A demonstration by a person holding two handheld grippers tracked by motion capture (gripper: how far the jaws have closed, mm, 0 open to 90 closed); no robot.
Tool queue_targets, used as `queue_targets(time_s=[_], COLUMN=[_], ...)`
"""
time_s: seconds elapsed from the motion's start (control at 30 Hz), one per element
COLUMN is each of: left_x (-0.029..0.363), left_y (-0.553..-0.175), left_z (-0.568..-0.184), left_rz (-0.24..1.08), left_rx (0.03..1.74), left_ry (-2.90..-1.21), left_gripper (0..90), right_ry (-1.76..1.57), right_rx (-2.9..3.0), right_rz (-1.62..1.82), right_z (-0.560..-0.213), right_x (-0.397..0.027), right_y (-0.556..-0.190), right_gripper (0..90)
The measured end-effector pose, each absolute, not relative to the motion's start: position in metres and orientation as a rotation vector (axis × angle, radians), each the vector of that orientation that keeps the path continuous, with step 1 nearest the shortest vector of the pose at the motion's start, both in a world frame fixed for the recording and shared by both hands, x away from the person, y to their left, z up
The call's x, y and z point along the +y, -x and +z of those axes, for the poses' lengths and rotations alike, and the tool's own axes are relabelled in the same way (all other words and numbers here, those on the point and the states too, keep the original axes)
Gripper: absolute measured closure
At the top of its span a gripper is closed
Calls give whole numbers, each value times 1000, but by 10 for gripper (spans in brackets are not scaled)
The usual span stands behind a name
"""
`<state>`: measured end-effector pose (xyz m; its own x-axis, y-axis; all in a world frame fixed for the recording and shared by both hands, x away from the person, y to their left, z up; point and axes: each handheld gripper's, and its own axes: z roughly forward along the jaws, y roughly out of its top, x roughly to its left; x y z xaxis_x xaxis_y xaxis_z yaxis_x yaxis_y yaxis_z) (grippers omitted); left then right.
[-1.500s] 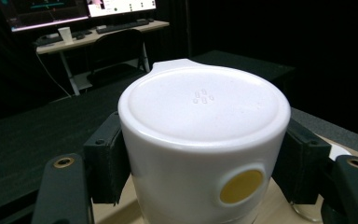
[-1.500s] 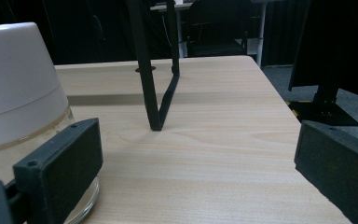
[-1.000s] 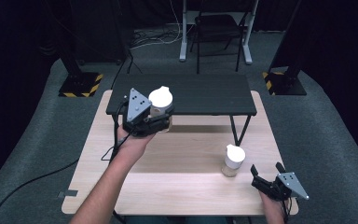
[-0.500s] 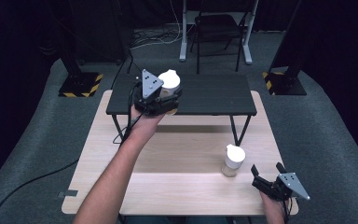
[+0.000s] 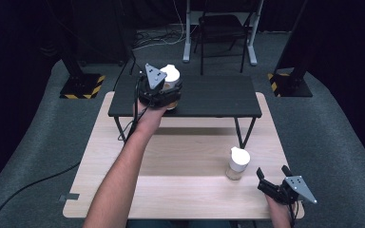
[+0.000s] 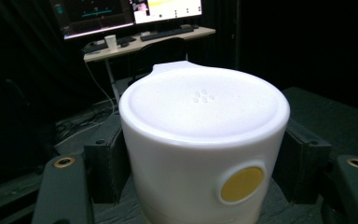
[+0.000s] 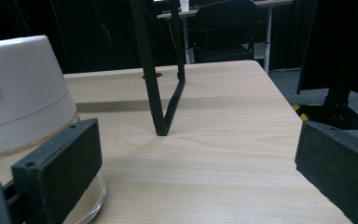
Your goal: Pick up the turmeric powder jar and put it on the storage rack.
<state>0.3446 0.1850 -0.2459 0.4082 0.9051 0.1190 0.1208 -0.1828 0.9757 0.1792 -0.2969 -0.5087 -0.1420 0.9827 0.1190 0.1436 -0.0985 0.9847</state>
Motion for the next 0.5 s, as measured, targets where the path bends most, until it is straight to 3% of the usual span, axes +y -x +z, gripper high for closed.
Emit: queue_targets(time_s=[0.5], left_x=[195], left_y=[-354], left_z=[-264], left_rz=[870], left_rx=[961], left_ry=[-1521], left_gripper=[298], right_ry=[-1338], right_rx=[1342], right_rz=[1362], right_z=[-510], right_x=[-300], right_y=[-178], right_gripper=[0])
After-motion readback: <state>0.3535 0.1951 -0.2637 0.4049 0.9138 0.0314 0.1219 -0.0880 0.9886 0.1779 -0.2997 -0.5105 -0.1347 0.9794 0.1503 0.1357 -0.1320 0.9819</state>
